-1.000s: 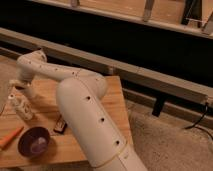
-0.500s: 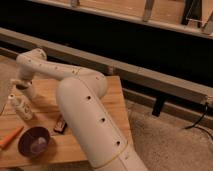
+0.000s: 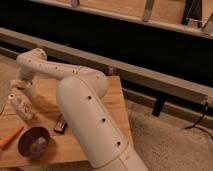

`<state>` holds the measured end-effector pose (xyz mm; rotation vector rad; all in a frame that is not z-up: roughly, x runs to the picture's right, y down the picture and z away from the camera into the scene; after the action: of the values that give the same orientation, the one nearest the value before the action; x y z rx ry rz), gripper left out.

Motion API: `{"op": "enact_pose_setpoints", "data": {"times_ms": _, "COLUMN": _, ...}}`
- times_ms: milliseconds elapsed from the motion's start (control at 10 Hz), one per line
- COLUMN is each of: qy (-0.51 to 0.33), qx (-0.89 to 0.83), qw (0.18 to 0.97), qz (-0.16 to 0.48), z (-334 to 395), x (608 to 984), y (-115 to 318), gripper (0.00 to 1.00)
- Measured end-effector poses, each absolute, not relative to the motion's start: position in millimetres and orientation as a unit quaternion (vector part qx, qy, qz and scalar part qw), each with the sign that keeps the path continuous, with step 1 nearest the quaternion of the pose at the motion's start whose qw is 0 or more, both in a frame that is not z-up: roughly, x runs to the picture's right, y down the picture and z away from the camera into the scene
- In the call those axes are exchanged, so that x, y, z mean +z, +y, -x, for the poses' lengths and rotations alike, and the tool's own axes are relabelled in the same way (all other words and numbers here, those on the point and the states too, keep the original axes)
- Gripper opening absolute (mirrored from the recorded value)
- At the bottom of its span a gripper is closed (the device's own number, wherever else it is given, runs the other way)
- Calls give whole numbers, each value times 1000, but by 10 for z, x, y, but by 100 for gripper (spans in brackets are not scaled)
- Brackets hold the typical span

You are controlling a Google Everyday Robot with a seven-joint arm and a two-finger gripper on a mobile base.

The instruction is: Place the white sponge in the ceramic cup

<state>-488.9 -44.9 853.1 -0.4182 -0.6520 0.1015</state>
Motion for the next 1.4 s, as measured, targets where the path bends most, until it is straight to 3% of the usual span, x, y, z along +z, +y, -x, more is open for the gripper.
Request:
{"op": "enact_pose_setpoints", "data": {"times_ms": 800, "qy": -322, "qx": 63, "qw": 927, "qz": 183, "z": 4694, "x": 8286, "y": -716, "gripper": 80}}
{"op": "enact_pose_setpoints", "data": {"times_ms": 1400, "qy": -240, "qx": 123, "qw": 949, "qz": 163, "z": 4022, "x": 8404, "y": -920, "gripper": 80}}
